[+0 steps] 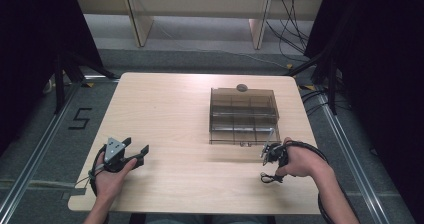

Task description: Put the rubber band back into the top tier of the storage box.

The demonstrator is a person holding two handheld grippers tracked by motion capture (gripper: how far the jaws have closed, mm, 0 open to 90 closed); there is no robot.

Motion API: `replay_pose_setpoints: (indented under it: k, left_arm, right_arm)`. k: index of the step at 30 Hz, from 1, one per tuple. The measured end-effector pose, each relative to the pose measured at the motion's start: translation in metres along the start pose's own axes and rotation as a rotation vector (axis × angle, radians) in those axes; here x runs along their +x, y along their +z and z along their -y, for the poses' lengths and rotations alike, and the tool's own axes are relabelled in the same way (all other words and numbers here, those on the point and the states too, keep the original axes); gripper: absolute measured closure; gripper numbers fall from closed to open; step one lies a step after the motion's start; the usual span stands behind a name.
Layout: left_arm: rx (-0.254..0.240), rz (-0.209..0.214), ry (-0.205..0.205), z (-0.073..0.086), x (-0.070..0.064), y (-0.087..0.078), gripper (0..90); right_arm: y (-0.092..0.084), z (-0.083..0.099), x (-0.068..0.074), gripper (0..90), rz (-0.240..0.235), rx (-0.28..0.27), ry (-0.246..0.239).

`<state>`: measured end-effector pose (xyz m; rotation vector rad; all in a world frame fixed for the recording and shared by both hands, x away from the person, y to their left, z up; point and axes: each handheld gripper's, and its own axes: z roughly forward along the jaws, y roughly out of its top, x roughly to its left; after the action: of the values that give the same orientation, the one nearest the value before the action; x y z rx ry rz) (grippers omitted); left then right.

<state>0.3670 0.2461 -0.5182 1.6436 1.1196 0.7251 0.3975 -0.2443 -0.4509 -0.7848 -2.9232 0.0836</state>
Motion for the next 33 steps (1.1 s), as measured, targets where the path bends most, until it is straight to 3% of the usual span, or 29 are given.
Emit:
replay_pose_setpoints:
  k: [6, 8, 9, 10, 13, 16, 20, 22, 28, 33]
  left_arm:
    - [0.001, -0.002, 0.0, 0.0, 0.0, 0.0, 24.8]
    - [0.002, 0.0, 0.001, 0.0, 0.0, 0.0, 24.9]
    - [0.002, -0.001, 0.0, 0.0, 0.0, 0.0, 24.9]
    - [0.002, 0.0, 0.0, 0.0, 0.0, 0.0, 24.9]
    - [0.003, 0.0, 0.0, 0.0, 0.0, 0.0, 24.9]
    - [0.002, 0.0, 0.001, 0.0, 0.0, 0.0, 24.9]
    - [0.002, -0.001, 0.001, 0.0, 0.0, 0.0, 24.9]
    - [0.003, 0.0, 0.002, 0.0, 0.0, 0.0, 24.9]
    - [0.004, -0.003, 0.0, 0.0, 0.0, 0.0, 25.0]
    - [0.004, -0.004, -0.001, 0.0, 0.0, 0.0, 24.9]
  right_arm:
    - [-0.004, 0.0, 0.0, 89.1, -0.005, 0.004, 0.009]
    - [-0.005, 0.0, 0.0, 89.1, -0.011, -0.001, -0.008]
    - [-0.006, 0.0, 0.001, 89.1, -0.01, -0.001, 0.015]
    - [-0.007, 0.0, -0.001, 89.2, -0.01, -0.003, -0.009]
    - [-0.008, -0.001, 0.0, 89.2, -0.01, 0.0, 0.009]
    - [-0.01, -0.001, -0.001, 89.3, -0.012, -0.004, -0.015]
    - [-0.013, -0.001, 0.0, 89.2, -0.01, 0.001, 0.01]
    - [-0.013, -0.001, -0.002, 89.2, -0.013, -0.007, -0.021]
    - [-0.017, -0.002, 0.0, 89.2, -0.002, 0.004, 0.015]
    - [-0.022, -0.003, -0.002, 89.3, -0.001, -0.004, -0.012]
